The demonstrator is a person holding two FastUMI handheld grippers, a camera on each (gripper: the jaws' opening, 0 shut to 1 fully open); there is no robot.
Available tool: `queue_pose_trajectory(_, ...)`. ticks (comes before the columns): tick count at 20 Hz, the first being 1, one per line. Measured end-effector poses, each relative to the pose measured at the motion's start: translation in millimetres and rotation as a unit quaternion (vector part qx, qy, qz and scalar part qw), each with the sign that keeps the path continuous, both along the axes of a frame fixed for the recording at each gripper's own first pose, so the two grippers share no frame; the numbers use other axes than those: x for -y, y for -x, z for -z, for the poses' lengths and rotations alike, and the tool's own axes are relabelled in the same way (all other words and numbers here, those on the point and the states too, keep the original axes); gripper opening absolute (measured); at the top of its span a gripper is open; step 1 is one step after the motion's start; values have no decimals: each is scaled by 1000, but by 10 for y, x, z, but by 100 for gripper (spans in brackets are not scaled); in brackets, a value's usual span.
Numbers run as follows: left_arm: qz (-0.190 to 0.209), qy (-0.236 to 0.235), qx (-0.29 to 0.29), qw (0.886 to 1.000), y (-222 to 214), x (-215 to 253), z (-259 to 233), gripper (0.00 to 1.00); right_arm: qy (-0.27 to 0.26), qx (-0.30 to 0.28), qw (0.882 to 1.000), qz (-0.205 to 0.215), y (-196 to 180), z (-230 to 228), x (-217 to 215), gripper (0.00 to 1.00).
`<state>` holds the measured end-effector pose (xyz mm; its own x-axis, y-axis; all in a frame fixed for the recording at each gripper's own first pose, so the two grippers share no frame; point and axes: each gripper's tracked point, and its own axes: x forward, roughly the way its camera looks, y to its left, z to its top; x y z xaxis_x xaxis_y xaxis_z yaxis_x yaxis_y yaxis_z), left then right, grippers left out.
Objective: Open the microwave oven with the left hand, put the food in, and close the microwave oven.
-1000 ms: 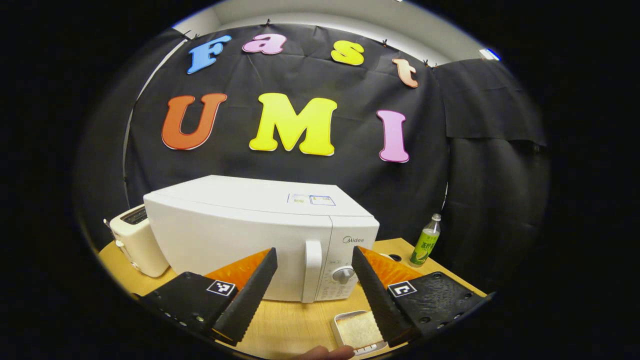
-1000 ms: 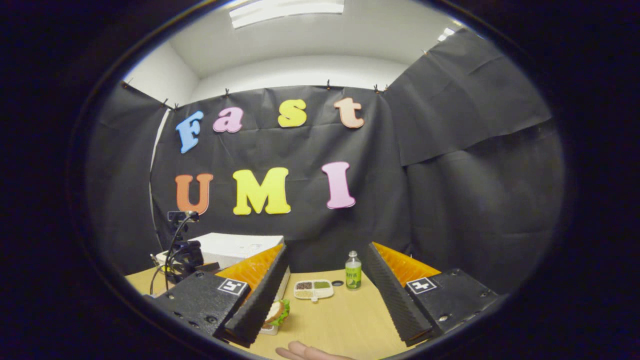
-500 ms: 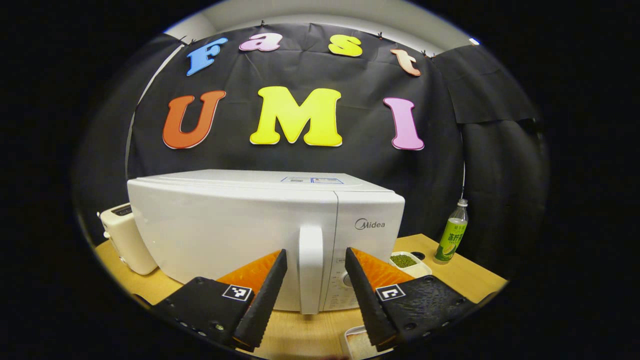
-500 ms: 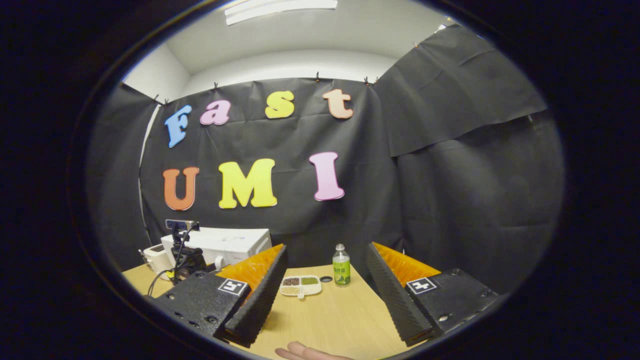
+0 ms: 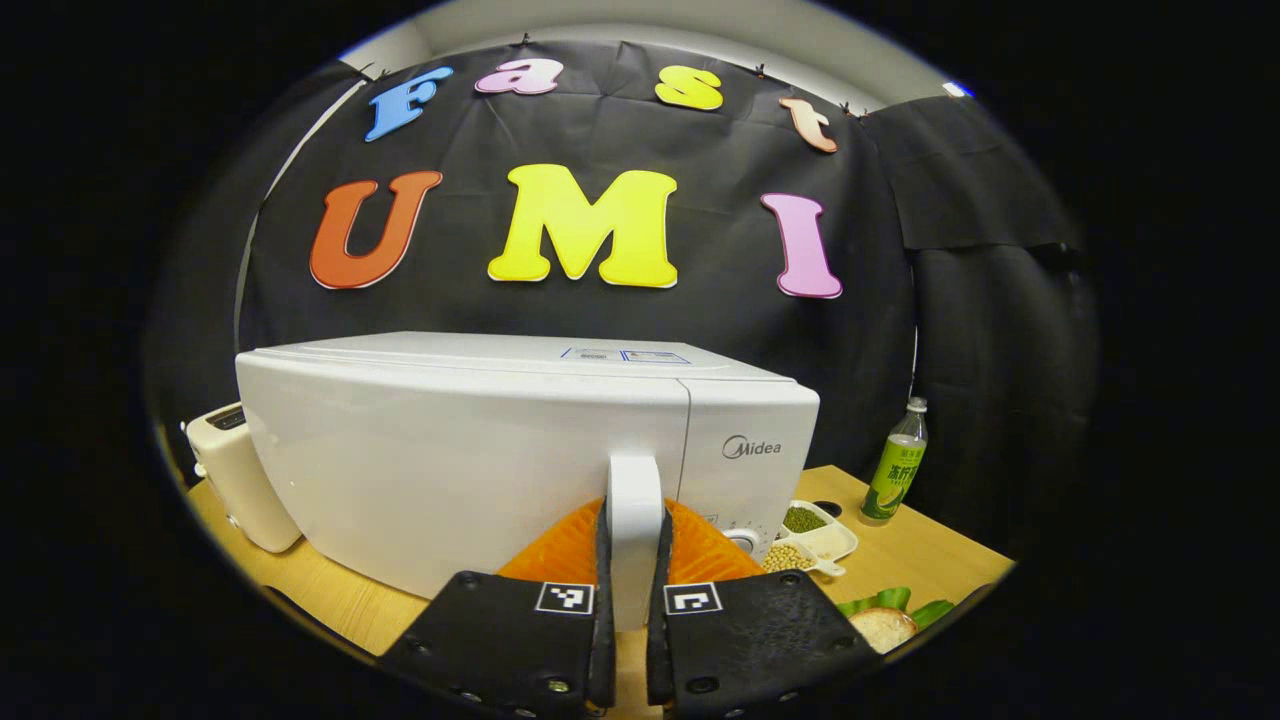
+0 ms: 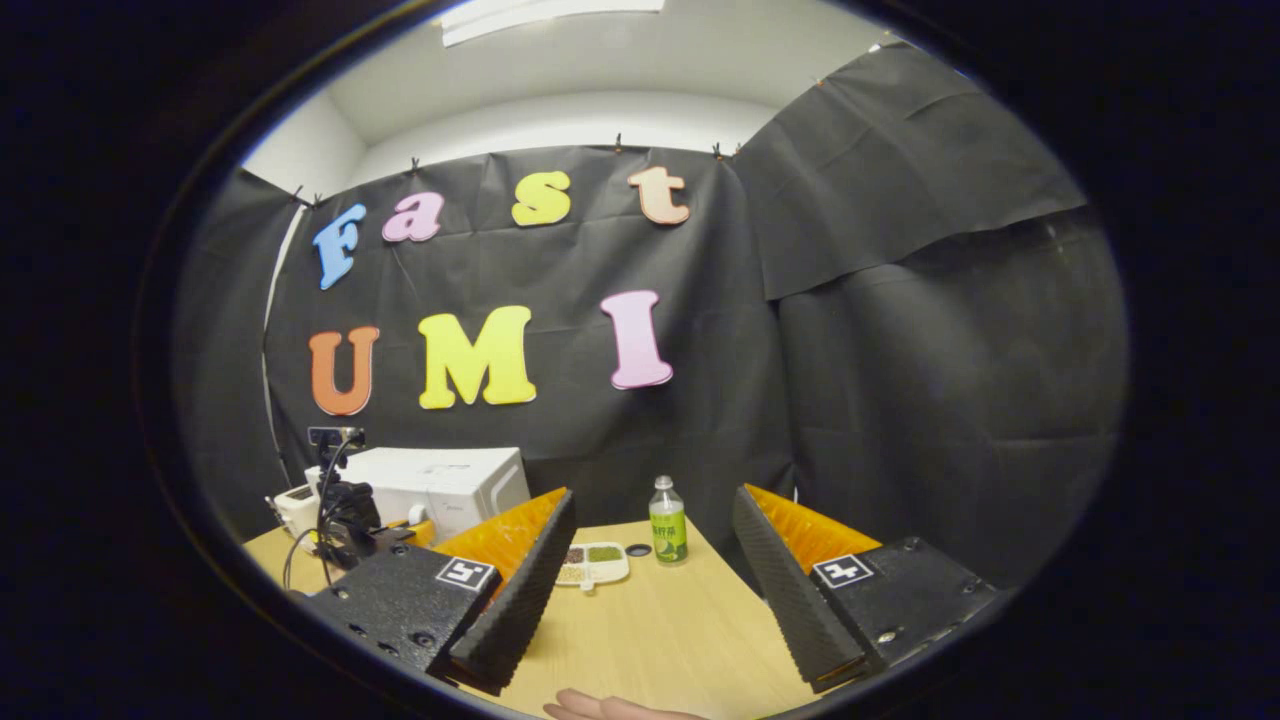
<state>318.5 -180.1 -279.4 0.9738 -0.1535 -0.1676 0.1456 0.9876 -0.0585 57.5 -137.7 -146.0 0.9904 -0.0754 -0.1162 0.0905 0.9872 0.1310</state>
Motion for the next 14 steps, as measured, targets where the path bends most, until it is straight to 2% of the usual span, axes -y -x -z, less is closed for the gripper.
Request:
queue_pose_trajectory(1,1,-4,-4,1000,10,0,26,11,-1,0,1000,0,11,0,5,92)
queue_pose_trajectory(2,-1,-1,-5,1000,18,-1,14,11,-1,1,1000,1,24,3,15,100)
queue_pose_trajectory(3,1,0,-9,1000,47,0,25,11,-1,2,1000,1,33,1,20,100)
queue_pose_trajectory(4,4,0,-9,1000,182,-21,-4,11,-1,3,1000,2,44,6,30,91)
queue_pose_trajectory(11,49,-5,14,999,969,-302,-54,11,-19,4,1000,-4,134,-23,-109,91)
queue_pose_trajectory(12,52,-8,20,998,1058,-345,-81,11,-20,3,1000,-9,174,-27,-181,100)
queue_pose_trajectory(13,54,-10,20,998,1140,-398,-66,11,-18,1,1000,-14,212,-30,-253,91)
queue_pose_trajectory(14,56,-10,18,998,1212,-446,-63,11,-13,0,1000,-18,245,-25,-316,91)
